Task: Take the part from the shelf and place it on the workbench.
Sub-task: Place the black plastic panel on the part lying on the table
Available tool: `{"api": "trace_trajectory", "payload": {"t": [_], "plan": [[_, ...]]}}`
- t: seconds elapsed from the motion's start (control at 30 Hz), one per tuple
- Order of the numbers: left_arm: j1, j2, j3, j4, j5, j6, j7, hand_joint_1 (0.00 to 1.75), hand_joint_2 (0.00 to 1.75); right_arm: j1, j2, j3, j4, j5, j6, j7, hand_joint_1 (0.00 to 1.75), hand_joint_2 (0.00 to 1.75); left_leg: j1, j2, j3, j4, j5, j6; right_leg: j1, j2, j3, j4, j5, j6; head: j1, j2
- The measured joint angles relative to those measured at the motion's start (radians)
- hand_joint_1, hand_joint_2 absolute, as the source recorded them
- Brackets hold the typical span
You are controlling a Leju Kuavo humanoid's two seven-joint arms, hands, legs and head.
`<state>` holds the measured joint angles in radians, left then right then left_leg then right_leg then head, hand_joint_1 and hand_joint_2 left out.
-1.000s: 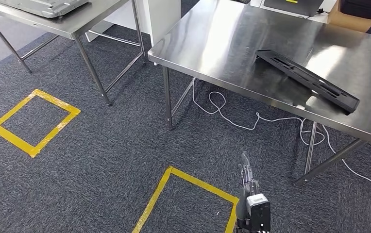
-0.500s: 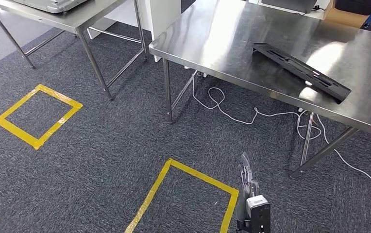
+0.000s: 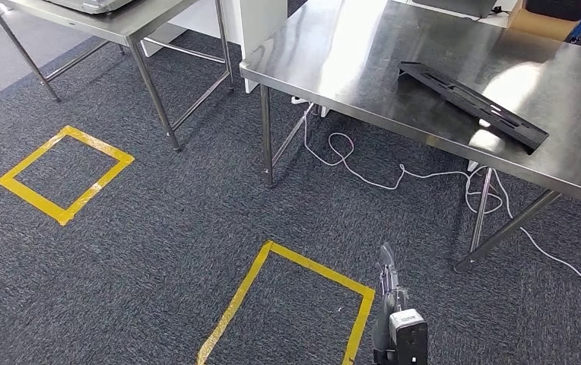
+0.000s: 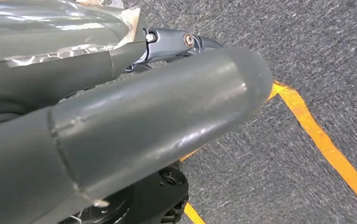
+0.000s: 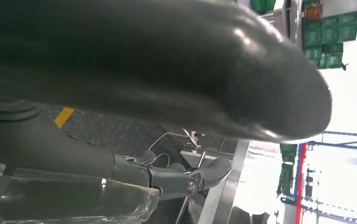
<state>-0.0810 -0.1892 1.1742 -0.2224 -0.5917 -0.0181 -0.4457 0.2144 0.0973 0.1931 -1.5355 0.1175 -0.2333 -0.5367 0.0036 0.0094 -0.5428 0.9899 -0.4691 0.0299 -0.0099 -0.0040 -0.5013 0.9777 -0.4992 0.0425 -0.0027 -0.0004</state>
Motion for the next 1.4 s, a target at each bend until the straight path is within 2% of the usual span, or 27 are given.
{"api": "trace_trajectory", "payload": {"t": [0.1, 0.13, 0.23, 0.37, 0.47, 0.57, 0.6, 0.63, 0.7, 0.73, 0.77, 0.8, 0.87, 0.9, 0.93, 0.97, 1.0, 1.03, 1.07, 1.1, 1.17, 1.23, 1.27, 1.3, 1.33, 1.37, 1.4], "plan": [[0.0, 0.0, 0.0, 0.0, -0.001, 0.0, 0.0, 0.0, 0.0, 0.001, 0.0, -0.001, -0.001, 0.0, 0.0, 0.0, 0.0, 0.0, 0.0, 0.0, -0.001, 0.0, 0.001, -0.002, 0.0, 0.0, -0.002, 0.001, 0.001, -0.001, 0.0, 0.0], [0.0, 0.0, -0.001, 0.0, -0.003, 0.003, 0.002, 0.0, 0.0, 0.004, 0.0, -0.004, -0.004, 0.001, 0.0, 0.002, 0.0, 0.0, 0.001, 0.0, -0.004, 0.001, 0.003, 0.003, -0.001, 0.0, -0.003, 0.001, 0.003, -0.004, 0.0, 0.0], [0.0, 0.002, -0.005, 0.0, -0.01, 0.013, 0.008, 0.0, 0.0, 0.019, 0.005, -0.015, -0.025, 0.016, 0.0, 0.016, 0.0, 0.0, 0.009, -0.001, -0.01, -0.002, 0.013, 0.009, 0.001, 0.001, -0.01, -0.001, 0.011, -0.018, 0.001, 0.0], [0.0, 0.003, -0.006, 0.0, -0.01, 0.018, 0.008, 0.0, 0.0, 0.027, 0.01, -0.018, -0.033, 0.035, -0.002, 0.028, 0.0, 0.0, 0.014, -0.001, -0.014, -0.006, 0.021, -0.004, 0.008, 0.001, -0.017, 0.001, 0.016, -0.028, 0.001, 0.0], [0.0, 0.003, -0.007, 0.0, -0.01, 0.019, 0.008, 0.0, 0.0, 0.027, 0.011, -0.019, -0.032, 0.054, -0.015, 0.031, 0.0, 0.0, 0.015, -0.001, -0.019, -0.005, 0.024, -0.009, 0.006, 0.001, -0.02, -0.001, 0.019, -0.028, 0.001, 0.0], [0.0, 0.004, -0.007, -0.001, -0.011, 0.019, 0.008, 0.0, 0.0, 0.028, 0.013, -0.02, -0.032, 0.066, -0.029, 0.032, 0.0, 0.0, 0.016, -0.003, -0.008, -0.034, 0.04, 0.005, 0.005, -0.002, -0.016, -0.013, 0.025, -0.018, 0.001, 0.0], [0.0, 0.003, -0.007, -0.001, -0.011, 0.018, 0.008, 0.0, 0.0, 0.028, 0.014, -0.021, -0.031, 0.067, -0.031, 0.032, 0.0, 0.0, 0.02, -0.003, 0.001, -0.055, 0.053, 0.013, 0.008, -0.002, -0.022, 0.0, 0.014, -0.018, 0.002, 0.0], [0.0, 0.001, -0.007, 0.0, -0.011, 0.018, 0.008, 0.0, 0.0, 0.028, 0.014, -0.021, -0.03, 0.068, -0.034, 0.032, 0.0, 0.0, 0.024, -0.004, 0.008, -0.074, 0.064, 0.016, 0.008, -0.002, -0.038, 0.036, -0.008, -0.02, 0.004, 0.0], [-0.001, 0.0, -0.007, 0.0, -0.011, 0.018, 0.008, 0.0, 0.0, 0.03, 0.014, -0.022, -0.027, 0.067, -0.037, 0.033, 0.0, 0.0, 0.029, -0.01, 0.003, -0.085, 0.076, 0.015, -0.002, 0.001, -0.094, 0.158, -0.068, -0.022, 0.007, 0.0], [0.0, 0.0, -0.007, 0.0, -0.011, 0.019, 0.008, 0.0, 0.0, 0.031, 0.013, -0.022, -0.024, 0.065, -0.038, 0.033, 0.0, 0.0, 0.031, -0.014, -0.003, -0.084, 0.079, 0.01, -0.008, 0.001, -0.12, 0.216, -0.09, -0.016, 0.007, 0.0], [0.0, 0.0, -0.007, 0.0, -0.011, 0.019, 0.008, 0.0, 0.0, 0.033, 0.012, -0.023, -0.02, 0.063, -0.039, 0.033, 0.0, 0.0, 0.034, -0.021, -0.009, -0.081, 0.082, 0.005, -0.015, 0.001, -0.13, 0.243, -0.097, -0.006, 0.007, 0.0], [0.001, 0.0, -0.007, 0.0, -0.011, 0.02, 0.008, 0.0, 0.0, 0.033, 0.011, -0.024, -0.017, 0.06, -0.04, 0.034, 0.0, 0.0, 0.039, -0.028, -0.017, -0.075, 0.083, -0.002, -0.024, 0.002, -0.121, 0.23, -0.088, 0.009, 0.006, 0.0], [0.001, 0.001, -0.007, 0.0, -0.011, 0.021, 0.008, 0.0, 0.0, 0.033, 0.01, -0.025, -0.011, 0.053, -0.044, 0.034, 0.0, 0.0, 0.052, -0.045, -0.037, -0.05, 0.081, -0.023, -0.042, 0.012, -0.053, 0.111, -0.045, 0.044, 0.006, 0.0], [0.001, 0.002, -0.007, -0.001, -0.011, 0.023, 0.008, 0.0, 0.0, 0.033, 0.01, -0.026, -0.007, 0.049, -0.046, 0.034, 0.0, 0.0, 0.056, -0.054, -0.049, -0.033, 0.077, -0.037, -0.046, 0.023, -0.027, 0.057, -0.029, 0.054, 0.011, 0.0], [0.002, 0.004, -0.007, -0.002, -0.012, 0.024, 0.008, 0.0, 0.0, 0.033, 0.01, -0.027, -0.003, 0.046, -0.048, 0.034, 0.0, 0.0, 0.057, -0.061, -0.06, -0.018, 0.072, -0.048, -0.048, 0.032, -0.013, 0.029, -0.022, 0.051, 0.014, 0.0], [0.003, 0.005, -0.007, -0.003, -0.012, 0.025, 0.008, 0.0, 0.0, 0.033, 0.011, -0.029, 0.0, 0.044, -0.05, 0.035, 0.0, 0.0, 0.057, -0.067, -0.067, -0.008, 0.07, -0.057, -0.045, 0.038, -0.014, 0.026, -0.024, 0.04, 0.015, 0.0], [0.005, 0.005, -0.007, -0.003, -0.012, 0.026, 0.008, 0.0, 0.0, 0.033, 0.011, -0.031, 0.003, 0.043, -0.052, 0.035, 0.0, 0.0, 0.058, -0.072, -0.071, -0.004, 0.07, -0.062, -0.041, 0.037, -0.019, 0.036, -0.024, 0.023, 0.016, 0.0], [0.007, 0.005, -0.007, -0.003, -0.013, 0.026, 0.008, 0.0, 0.0, 0.032, 0.012, -0.032, 0.005, 0.042, -0.053, 0.035, 0.0, 0.0, 0.061, -0.075, -0.073, -0.003, 0.072, -0.065, -0.04, 0.03, -0.023, 0.042, -0.023, 0.008, 0.013, 0.0], [0.01, 0.004, -0.007, -0.002, -0.014, 0.026, 0.008, 0.0, 0.0, 0.032, 0.013, -0.033, 0.006, 0.042, -0.054, 0.035, 0.0, 0.0, 0.064, -0.07, -0.076, 0.001, 0.07, -0.066, -0.038, 0.024, -0.024, 0.045, -0.021, -0.002, 0.009, 0.0], [0.012, 0.004, -0.008, -0.002, -0.014, 0.026, 0.008, 0.0, 0.0, 0.031, 0.014, -0.035, 0.006, 0.042, -0.054, 0.035, 0.0, 0.0, 0.065, -0.056, -0.086, 0.022, 0.055, -0.064, -0.035, 0.017, -0.025, 0.047, -0.017, -0.01, 0.007, 0.0], [0.012, 0.003, -0.008, -0.002, -0.014, 0.026, 0.008, 0.0, 0.0, 0.032, 0.017, -0.037, 0.007, 0.042, -0.054, 0.035, 0.0, 0.0, 0.059, -0.023, -0.135, 0.133, -0.016, -0.055, -0.026, 0.002, -0.031, 0.047, -0.01, -0.023, 0.003, 0.0], [0.011, 0.003, -0.008, -0.002, -0.014, 0.027, 0.008, 0.0, 0.0, 0.033, 0.017, -0.038, 0.009, 0.041, -0.054, 0.035, 0.0, 0.0, 0.05, -0.011, -0.194, 0.279, -0.09, -0.045, -0.013, -0.017, -0.041, 0.047, -0.005, -0.03, 0.002, 0.0], [0.011, 0.003, -0.008, -0.002, -0.014, 0.028, 0.008, 0.0, 0.0, 0.033, 0.017, -0.039, 0.011, 0.04, -0.054, 0.035, 0.0, 0.0, 0.045, -0.011, -0.206, 0.319, -0.106, -0.037, -0.006, -0.026, -0.044, 0.047, -0.004, -0.032, 0.002, 0.0], [0.012, 0.003, -0.008, -0.002, -0.014, 0.029, 0.009, 0.0, 0.0, 0.033, 0.018, -0.039, 0.012, 0.038, -0.054, 0.035, 0.0, 0.0, 0.038, -0.011, -0.198, 0.321, -0.104, -0.027, 0.0, -0.035, -0.046, 0.047, -0.004, -0.033, 0.001, 0.0], [0.013, 0.003, -0.008, -0.002, -0.014, 0.03, 0.009, 0.0, 0.0, 0.033, 0.018, -0.039, 0.013, 0.037, -0.054, 0.035, 0.0, 0.0, 0.029, -0.008, -0.169, 0.284, -0.088, -0.013, 0.007, -0.045, -0.047, 0.047, -0.003, -0.034, 0.001, 0.0], [0.012, 0.004, -0.008, -0.002, -0.014, 0.031, 0.01, 0.0, 0.0, 0.033, 0.019, -0.04, 0.013, 0.036, -0.055, 0.035, 0.0, 0.0, 0.018, 0.001, -0.125, 0.22, -0.065, 0.005, 0.012, -0.053, -0.047, 0.047, -0.003, -0.035, 0.001, 0.0], [0.011, 0.004, -0.008, -0.002, -0.014, 0.032, 0.01, 0.0, 0.0, 0.032, 0.019, -0.04, 0.013, 0.035, -0.055, 0.035, 0.0, 0.0, 0.005, 0.021, -0.08, 0.15, -0.049, 0.026, 0.015, -0.061, -0.047, 0.047, -0.002, -0.036, 0.002, 0.0]]}}
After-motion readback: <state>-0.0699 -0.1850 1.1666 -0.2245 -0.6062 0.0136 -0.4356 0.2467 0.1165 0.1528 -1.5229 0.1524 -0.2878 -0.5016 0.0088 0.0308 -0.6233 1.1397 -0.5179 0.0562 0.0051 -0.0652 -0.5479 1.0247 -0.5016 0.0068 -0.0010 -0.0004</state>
